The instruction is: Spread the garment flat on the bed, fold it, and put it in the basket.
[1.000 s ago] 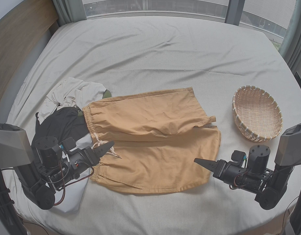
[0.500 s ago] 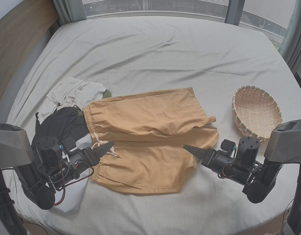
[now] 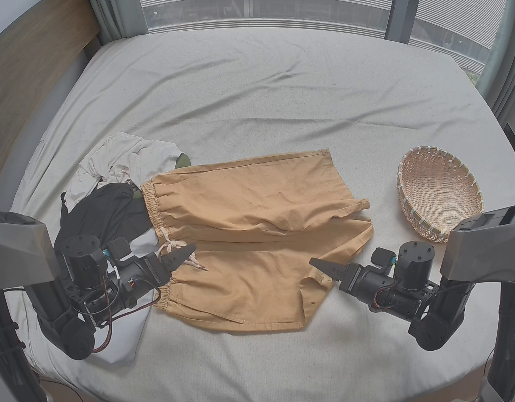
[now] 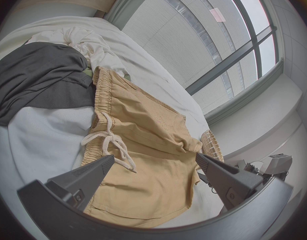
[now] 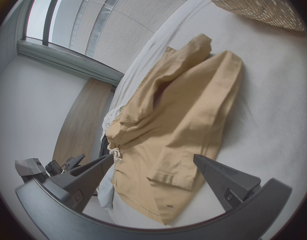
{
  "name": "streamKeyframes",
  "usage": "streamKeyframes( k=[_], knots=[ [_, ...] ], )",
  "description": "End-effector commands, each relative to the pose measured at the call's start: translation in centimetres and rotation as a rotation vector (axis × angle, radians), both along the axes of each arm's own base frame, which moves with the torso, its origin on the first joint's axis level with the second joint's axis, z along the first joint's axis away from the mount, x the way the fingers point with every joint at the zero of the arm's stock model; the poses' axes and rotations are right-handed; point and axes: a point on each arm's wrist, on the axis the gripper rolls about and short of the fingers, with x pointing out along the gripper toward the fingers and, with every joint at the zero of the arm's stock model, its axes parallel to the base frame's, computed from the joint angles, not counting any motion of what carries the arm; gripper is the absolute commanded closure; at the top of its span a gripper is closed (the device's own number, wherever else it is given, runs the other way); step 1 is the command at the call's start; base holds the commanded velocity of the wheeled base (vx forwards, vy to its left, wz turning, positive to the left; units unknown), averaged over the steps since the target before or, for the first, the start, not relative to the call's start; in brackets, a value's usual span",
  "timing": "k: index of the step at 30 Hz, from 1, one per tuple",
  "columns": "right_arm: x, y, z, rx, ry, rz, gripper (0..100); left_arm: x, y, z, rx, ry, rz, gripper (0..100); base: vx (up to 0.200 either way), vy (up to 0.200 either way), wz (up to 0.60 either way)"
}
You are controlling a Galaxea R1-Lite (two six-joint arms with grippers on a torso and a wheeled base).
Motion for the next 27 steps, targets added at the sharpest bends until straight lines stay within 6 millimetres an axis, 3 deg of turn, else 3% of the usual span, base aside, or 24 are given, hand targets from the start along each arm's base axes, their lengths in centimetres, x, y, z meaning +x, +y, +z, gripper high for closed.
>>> streamKeyframes(
  k=[1,14,15,27],
  knots=[
    [-0.85,-0.43,-0.44,-0.019,0.036,-0.017,0,-0.09,0.03,0.02,-0.001,0.000,0.000,0,0.000,0.000,0.00],
    [-0.53,0.43,-0.26,-0.003,0.018,-0.001,0,-0.08,0.03,-0.03,0.000,0.002,0.002,0,0.000,0.000,0.00],
    [-0.53,0.43,-0.35,-0.003,0.022,-0.001,100,-0.08,0.03,-0.03,0.000,0.002,0.000,0,0.000,0.000,0.00],
    [-0.40,0.28,-0.68,-0.006,0.031,-0.008,100,-0.13,0.04,0.04,0.000,0.000,0.002,0,0.000,0.000,0.00]
  ],
)
